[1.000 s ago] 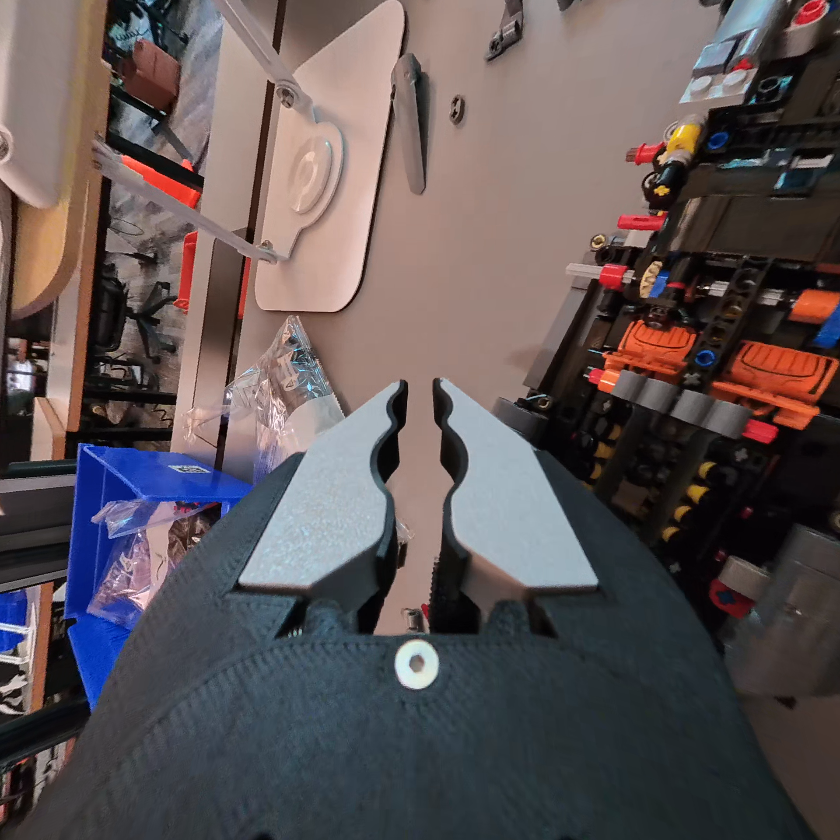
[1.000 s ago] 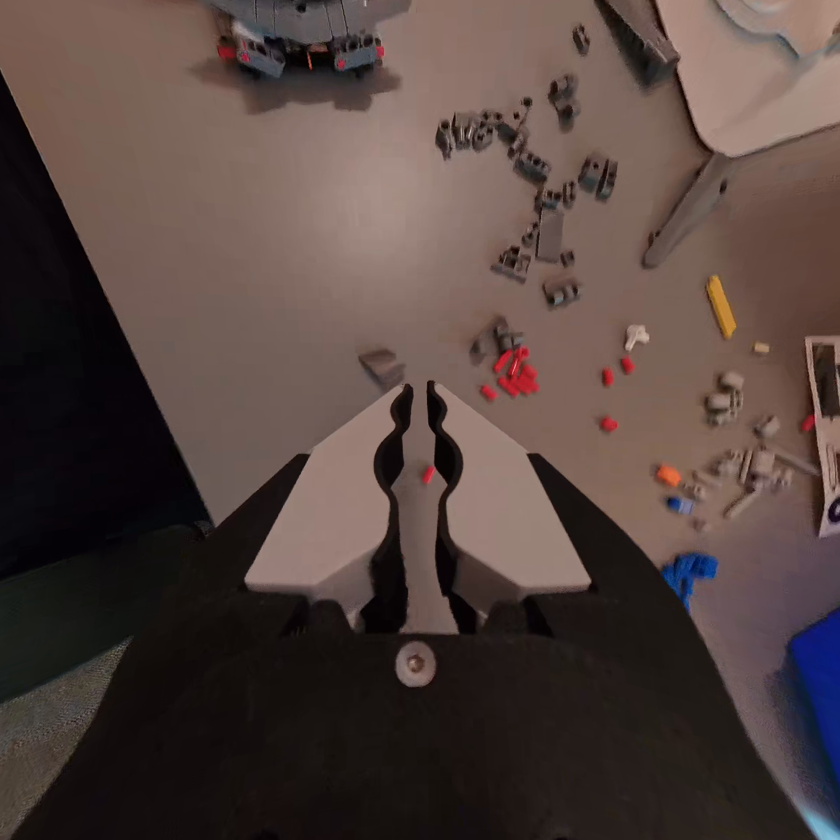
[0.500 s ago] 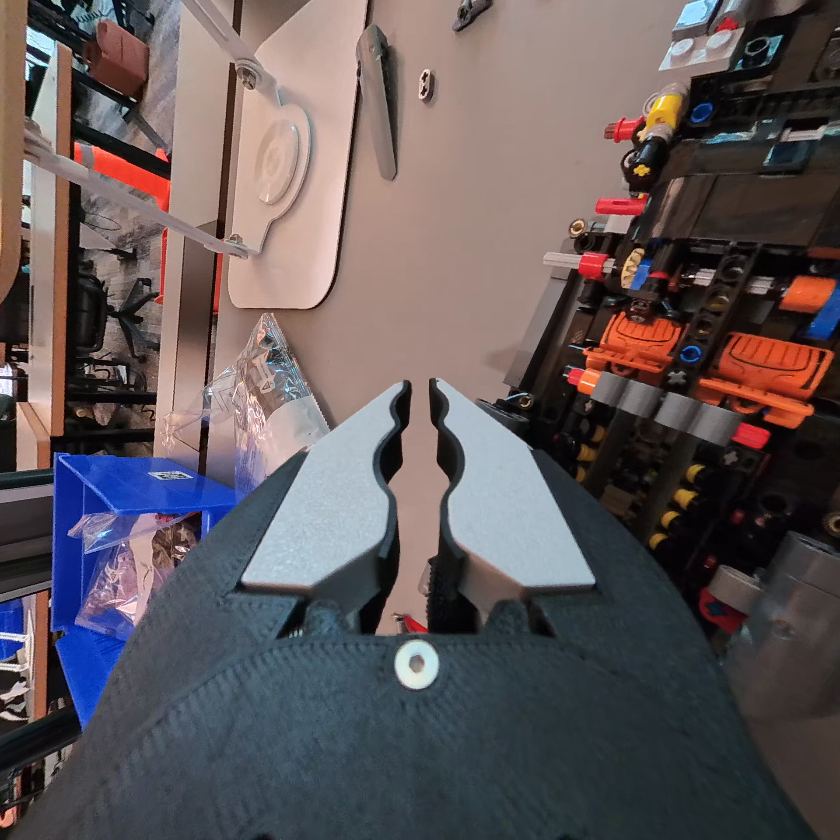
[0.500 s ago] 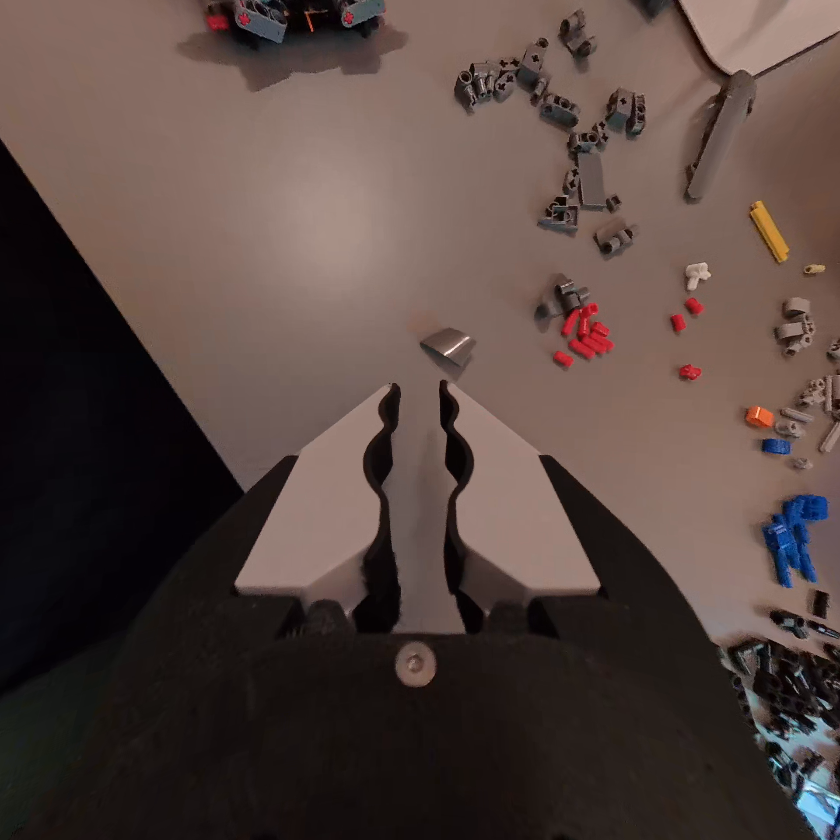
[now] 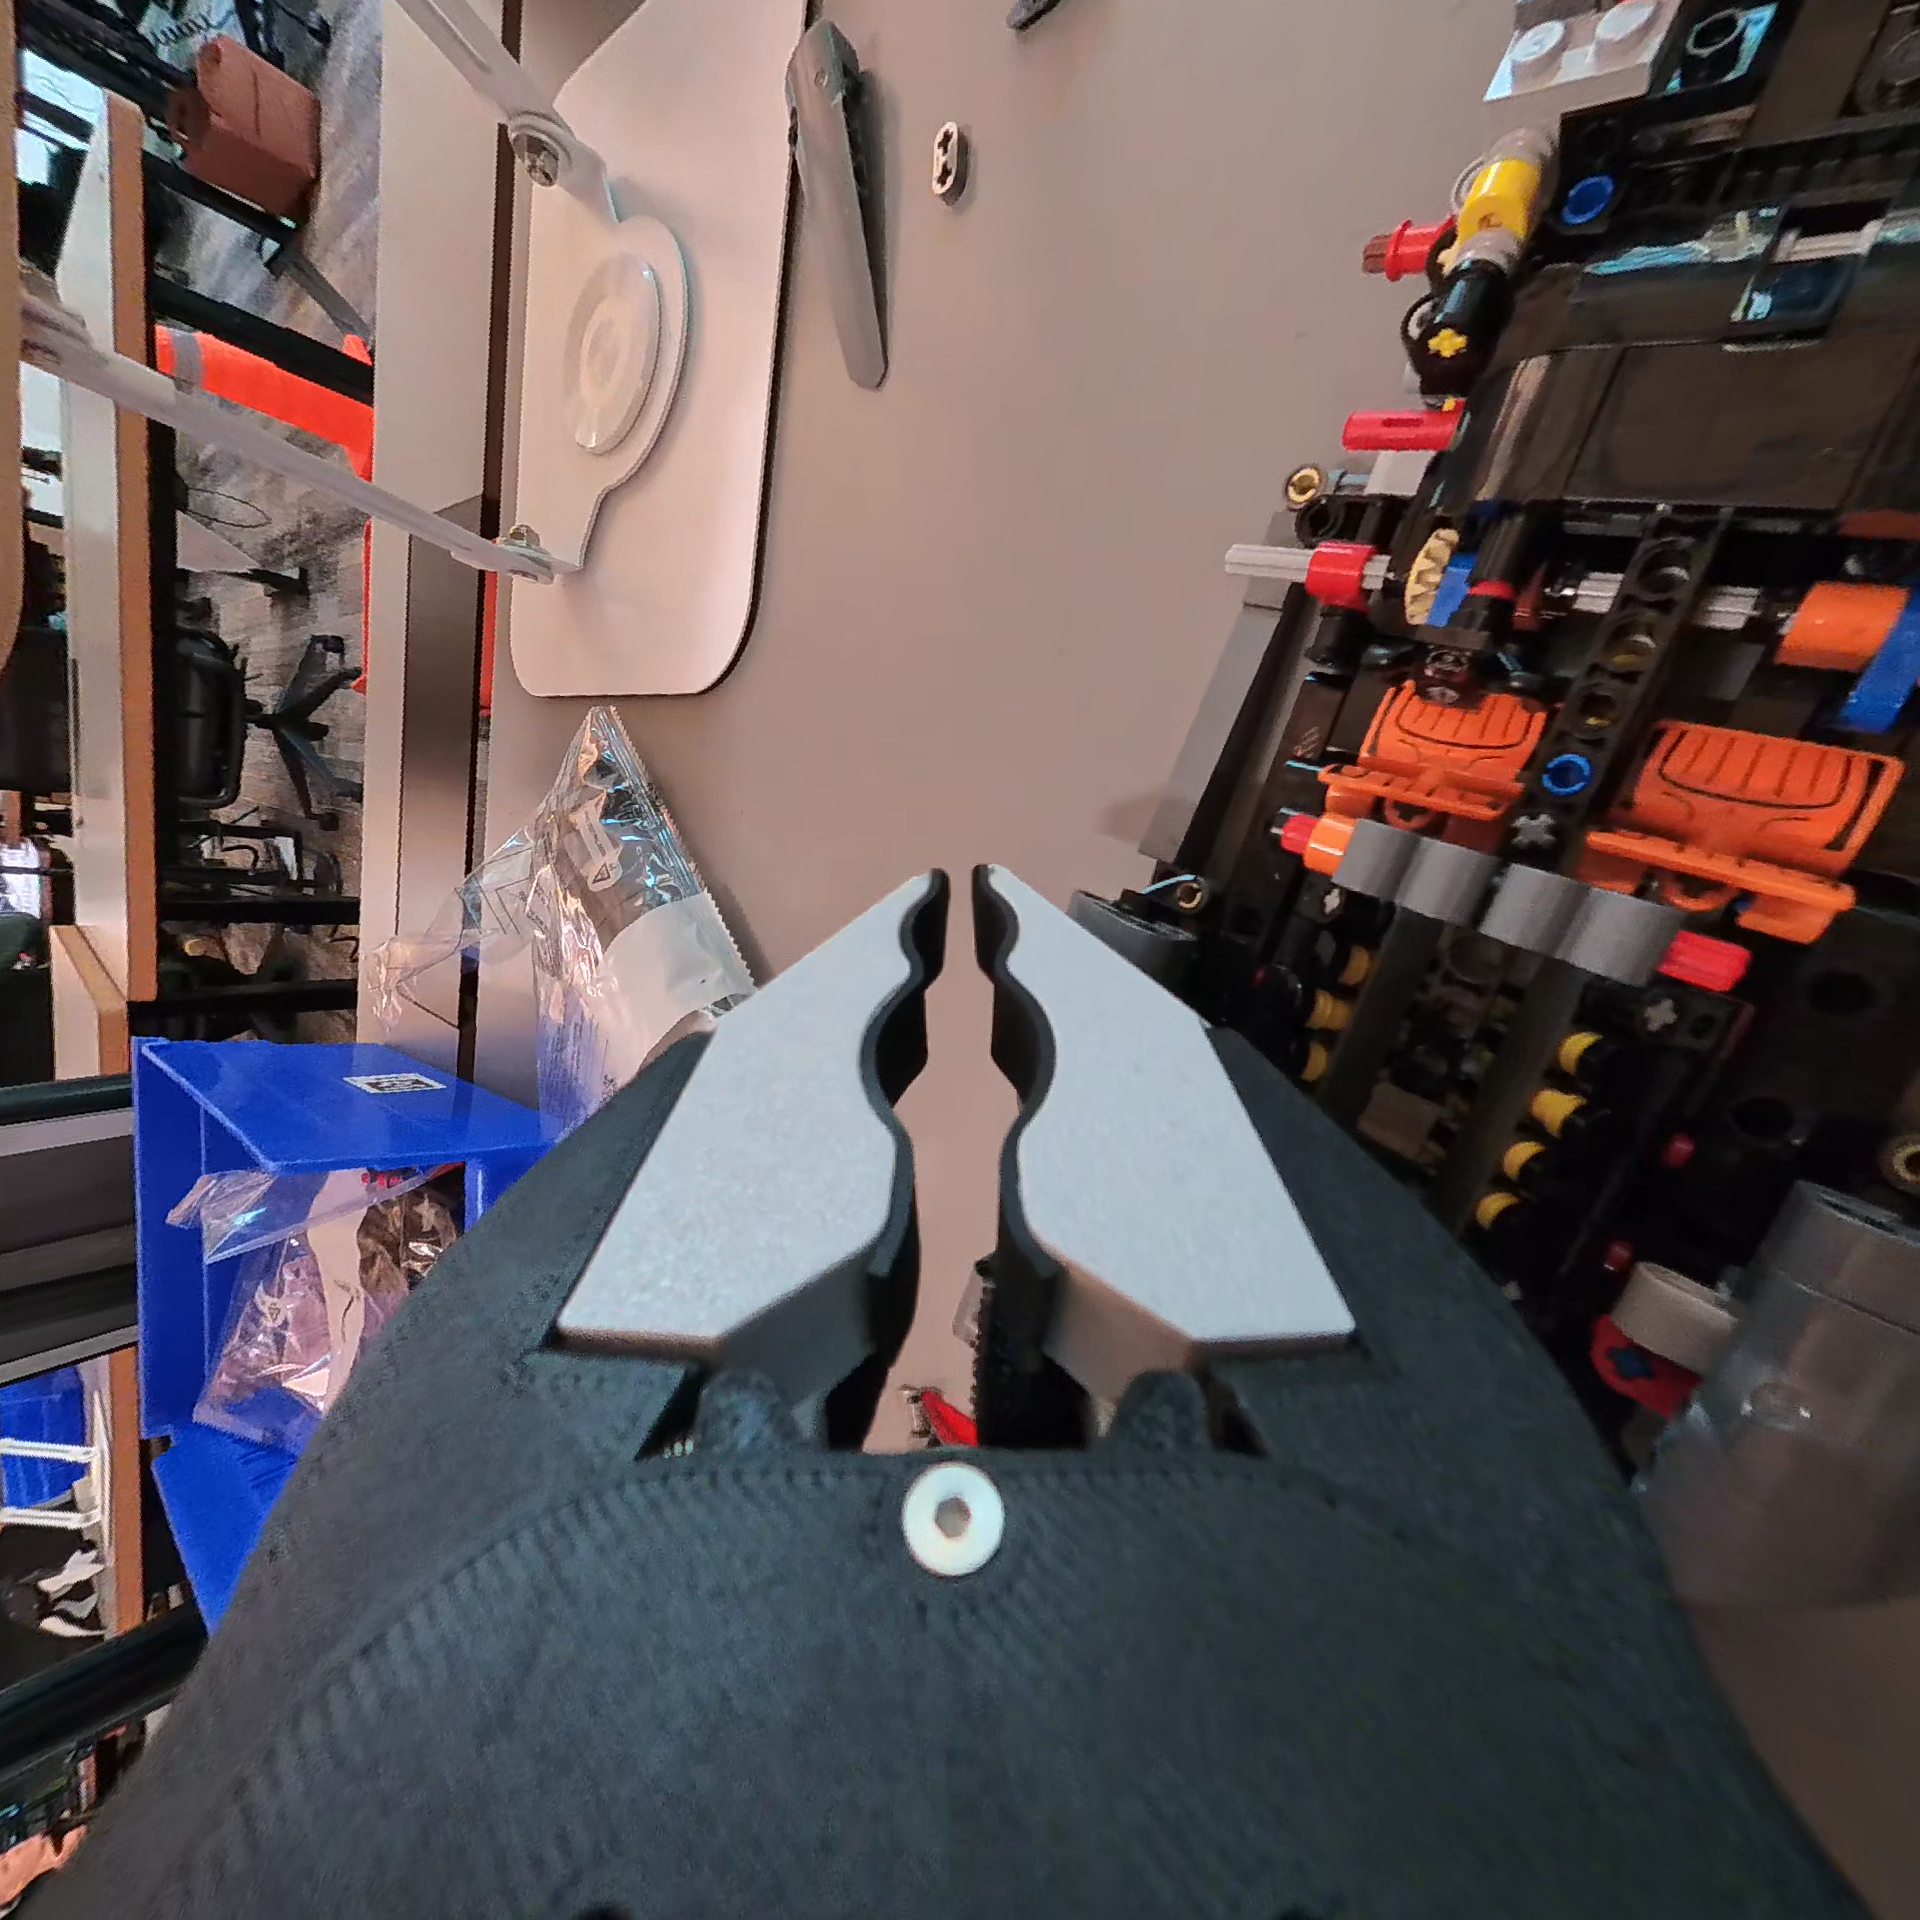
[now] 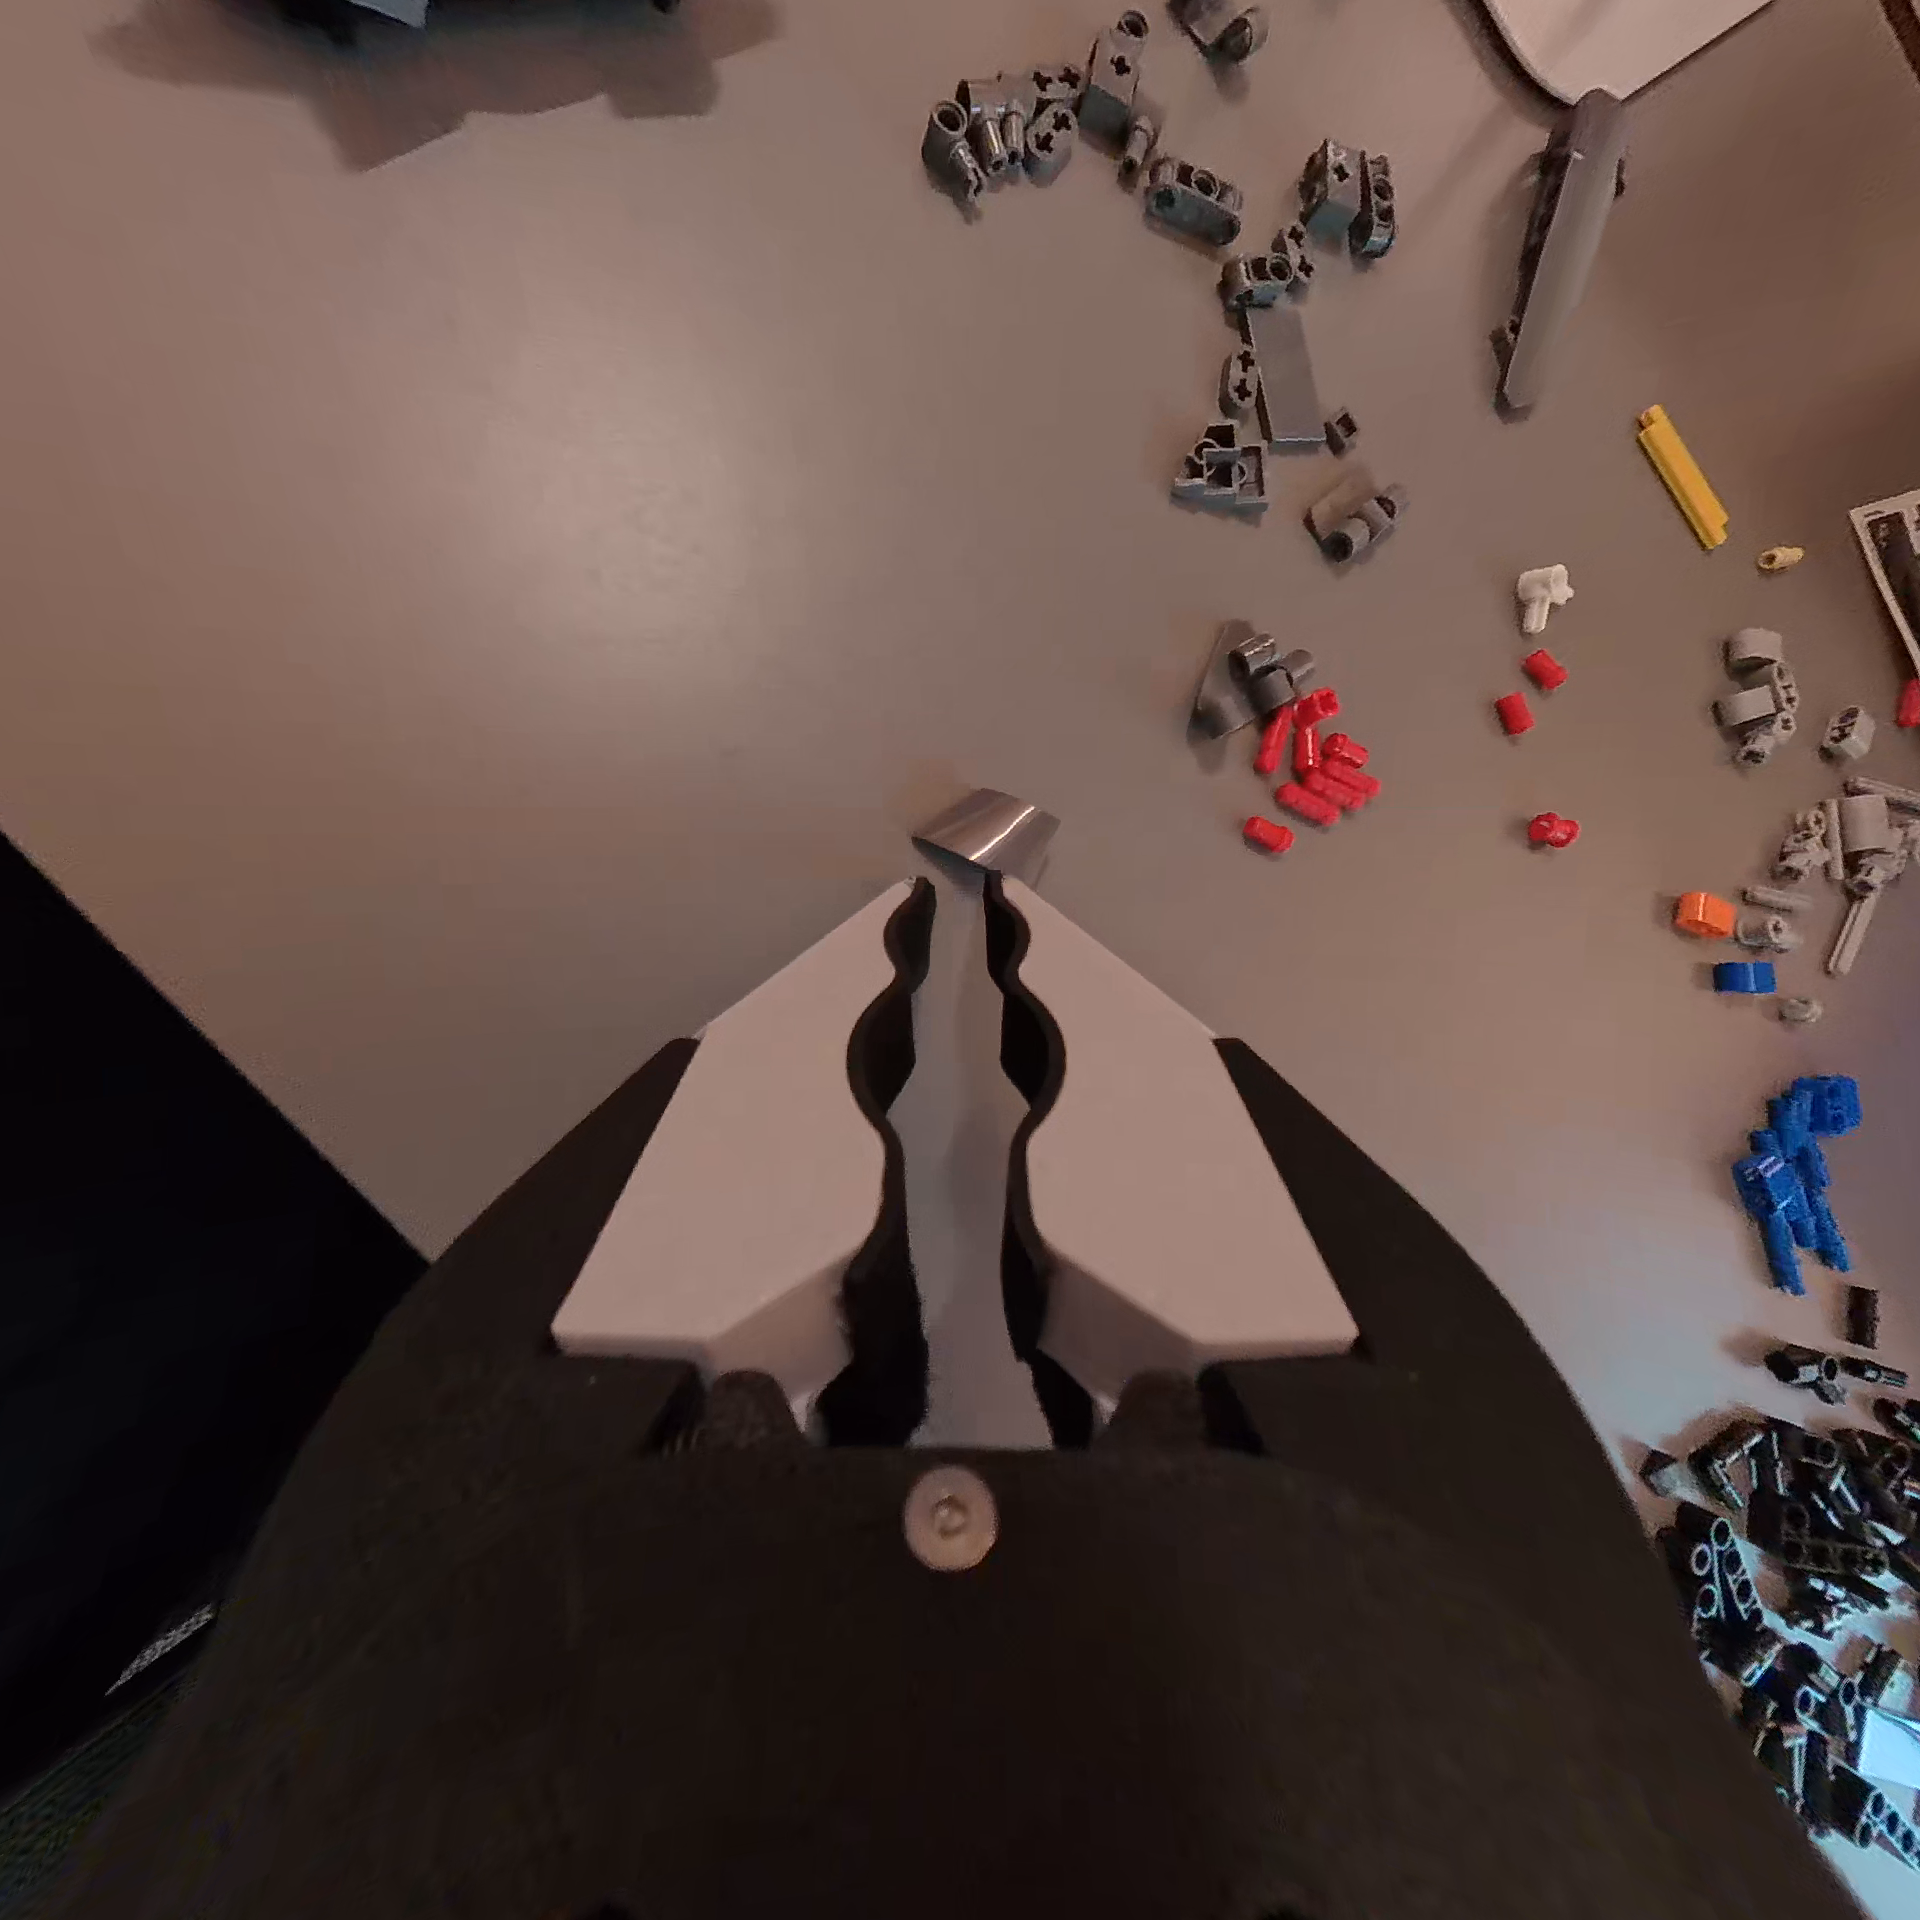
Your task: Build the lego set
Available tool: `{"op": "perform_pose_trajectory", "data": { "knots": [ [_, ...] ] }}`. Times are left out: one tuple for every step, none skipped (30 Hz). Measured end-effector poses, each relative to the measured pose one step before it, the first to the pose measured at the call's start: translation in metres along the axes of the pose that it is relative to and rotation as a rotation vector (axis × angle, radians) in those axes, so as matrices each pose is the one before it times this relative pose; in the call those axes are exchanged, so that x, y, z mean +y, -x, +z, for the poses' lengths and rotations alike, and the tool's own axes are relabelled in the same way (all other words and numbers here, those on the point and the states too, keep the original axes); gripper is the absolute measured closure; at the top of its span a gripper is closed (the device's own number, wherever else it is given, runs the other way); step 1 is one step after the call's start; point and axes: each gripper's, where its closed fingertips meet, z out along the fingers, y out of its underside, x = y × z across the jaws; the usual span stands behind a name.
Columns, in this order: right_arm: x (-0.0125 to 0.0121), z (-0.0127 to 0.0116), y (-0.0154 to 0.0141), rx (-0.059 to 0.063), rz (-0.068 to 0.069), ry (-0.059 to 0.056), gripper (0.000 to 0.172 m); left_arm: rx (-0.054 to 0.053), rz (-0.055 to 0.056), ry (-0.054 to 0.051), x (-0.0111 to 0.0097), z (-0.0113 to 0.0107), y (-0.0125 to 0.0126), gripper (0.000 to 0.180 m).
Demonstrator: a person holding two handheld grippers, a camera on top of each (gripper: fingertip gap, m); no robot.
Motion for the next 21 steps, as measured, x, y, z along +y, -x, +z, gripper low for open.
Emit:
{"op": "perform_pose_trajectory", "data": {
  "knots": [
    [-0.00032,0.00212,-0.00105,0.0062,-0.0032,0.0011,0.165,-0.0001,0.0002,0.0019,0.00053,0.00007,0.0001,0.178],
    [-0.00156,0.00211,-0.00034,0.0032,-0.0034,-0.004,0.168,0.0014,-0.0028,-0.0007,0.00015,0.0,0.00019,0.178],
    [-0.00263,0.00221,0.00035,0.0001,-0.0033,-0.0068,0.169,0.0031,-0.0053,-0.0028,-0.00018,0.00014,-0.00009,0.179],
    [-0.00302,0.00233,0.00064,0.0015,-0.0053,-0.0058,0.17,0.0003,-0.0034,-0.003,-0.00032,0.00051,0.00012,0.18],
    [-0.00323,0.00241,0.00074,0.0072,-0.0103,-0.0049,0.171,-0.0022,-0.0014,-0.0016,-0.00009,0.00065,0.0004,0.18],
    [-0.0033,0.00225,0.00082,0.0115,-0.0147,-0.0052,0.171,-0.0045,-0.0019,0.0006,0.00007,0.00083,0.00078,0.18],
    [-0.00253,0.00138,0.00084,0.0107,-0.0153,-0.0037,0.171,-0.0036,-0.0009,0.0025,0.00053,0.00049,0.00063,0.18],
    [-0.00146,0.00014,0.00033,0.0077,-0.0115,-0.0022,0.168,-0.0018,-0.0004,-0.0004,0.00012,0.00034,0.00034,0.18],
    [-0.00113,-0.00102,-0.00071,0.0073,-0.0052,-0.0077,0.166,-0.0008,-0.0016,-0.0022,-0.00015,-0.00007,0.00035,0.18],
    [-0.00185,-0.00196,-0.00026,0.0035,-0.0006,-0.0176,0.166,0.0002,-0.003,-0.0021,-0.00009,-0.00011,0.00027,0.18],
    [-0.00186,-0.00253,0.00042,0.0007,0.0047,-0.0197,0.164,0.0085,-0.007,-0.0014,0.00001,-0.00019,-0.00087,0.18],
    [-0.00142,-0.00279,-0.00012,0.0053,0.0063,-0.0161,0.163,0.0078,-0.0106,-0.0019,-0.00037,-0.00049,-0.00046,0.18],
    [-0.00112,-0.00305,0.0009,0.0029,-0.0006,-0.0136,0.163,0.0077,-0.0065,-0.0042,-0.00066,-0.00077,-0.00044,0.18],
    [-0.0008,-0.00285,0.0021,-0.0019,-0.0065,-0.0103,0.163,0.0015,-0.0022,-0.0056,-0.001,-0.00058,0.00023,0.18],
    [-0.00126,-0.00283,0.00153,0.0028,-0.0091,-0.0114,0.165,-0.0037,-0.0012,-0.0033,-0.00069,-0.00027,0.00088,0.18],
    [-0.00311,-0.00302,0.00321,-0.0031,-0.0188,-0.0217,0.169,-0.0018,0.0001,0.0008,0.00006,0.00038,0.00054,0.18],
    [-0.0071,-0.00348,0.00655,-0.0151,-0.0369,-0.0428,0.172,0.0015,0.0015,0.0031,0.00065,0.00075,-0.00004,0.18],
    [-0.01194,-0.00357,0.00835,-0.0153,-0.0501,-0.0654,0.172,0.0016,0.001,0.002,0.00076,0.0011,0.00008,0.18],
    [-0.01318,-0.00173,0.009,-0.0187,-0.0398,-0.0578,0.172,0.0028,-0.0016,-0.0007,0.0007,0.00129,0.00014,0.18],
    [-0.011,0.00152,0.00915,-0.0245,-0.025,-0.0326,0.172,0.0028,-0.0062,-0.0032,0.00035,0.00106,0.00071,0.18],
    [-0.00972,0.0039,0.00828,-0.0171,-0.0352,-0.0219,0.172,0.0081,-0.0106,-0.0062,0.00032,0.00058,0.00039,0.18]
  ]
}}
